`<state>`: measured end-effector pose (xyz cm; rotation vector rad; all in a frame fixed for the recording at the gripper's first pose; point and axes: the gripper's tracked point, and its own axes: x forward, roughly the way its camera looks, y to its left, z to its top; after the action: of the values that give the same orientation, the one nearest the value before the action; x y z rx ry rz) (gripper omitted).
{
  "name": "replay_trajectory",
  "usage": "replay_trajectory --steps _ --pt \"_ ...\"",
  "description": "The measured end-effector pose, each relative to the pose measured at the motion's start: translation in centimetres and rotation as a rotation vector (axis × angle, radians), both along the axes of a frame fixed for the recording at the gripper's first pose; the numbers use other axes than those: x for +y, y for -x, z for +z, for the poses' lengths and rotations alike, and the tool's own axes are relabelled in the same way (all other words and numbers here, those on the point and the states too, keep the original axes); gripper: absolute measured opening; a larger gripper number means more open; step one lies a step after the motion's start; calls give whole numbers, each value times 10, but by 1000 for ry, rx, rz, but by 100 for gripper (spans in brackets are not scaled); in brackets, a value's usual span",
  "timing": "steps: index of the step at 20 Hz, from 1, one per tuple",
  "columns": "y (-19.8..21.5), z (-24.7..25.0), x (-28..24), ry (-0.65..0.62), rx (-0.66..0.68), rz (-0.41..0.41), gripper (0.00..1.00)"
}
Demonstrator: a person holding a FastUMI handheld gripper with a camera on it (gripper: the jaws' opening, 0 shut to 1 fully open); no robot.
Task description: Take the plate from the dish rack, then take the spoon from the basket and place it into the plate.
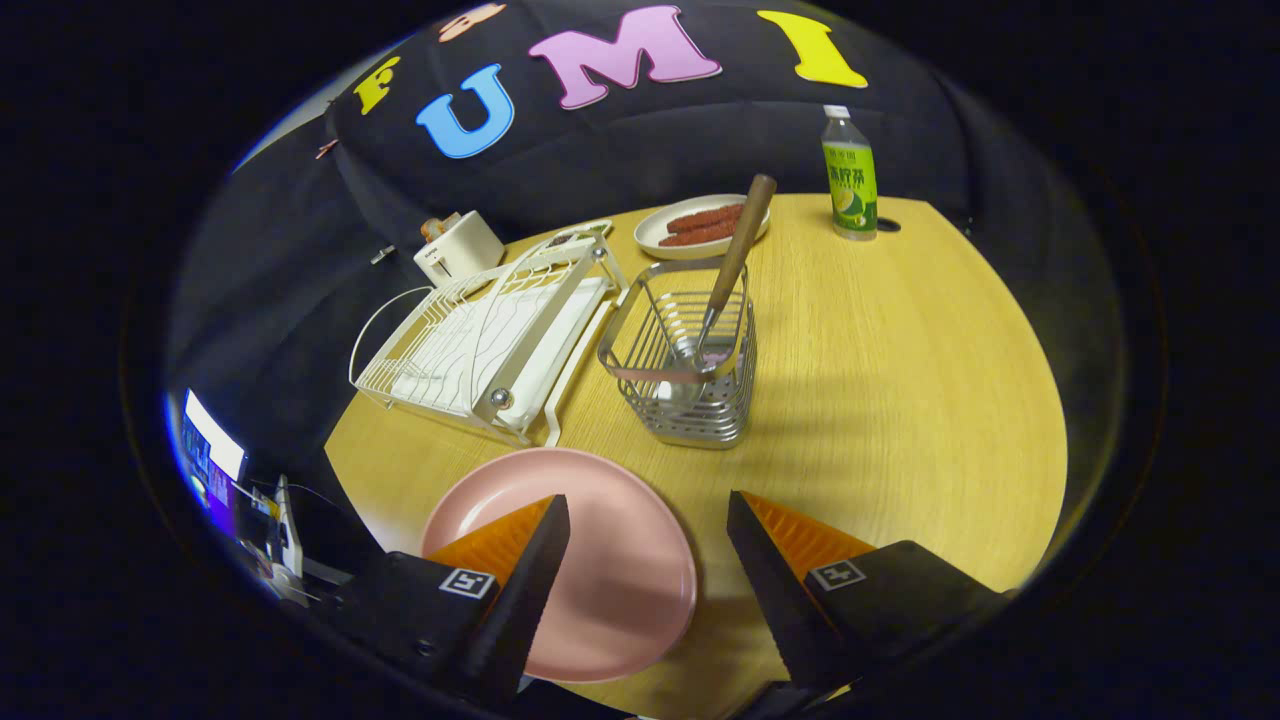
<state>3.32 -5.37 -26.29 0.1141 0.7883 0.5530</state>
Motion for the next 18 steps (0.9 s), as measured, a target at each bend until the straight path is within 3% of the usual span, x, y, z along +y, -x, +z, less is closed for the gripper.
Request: replay_trajectory --steps 4,8,13,18 --pt "-36 56 -8 24 -246 -27 99" --pt "-83 94 -4 10 -368 -85 99" --pt "-144 92 -8 22 -364 -180 99" --pt "-180 52 -8 50 -274 -246 99"
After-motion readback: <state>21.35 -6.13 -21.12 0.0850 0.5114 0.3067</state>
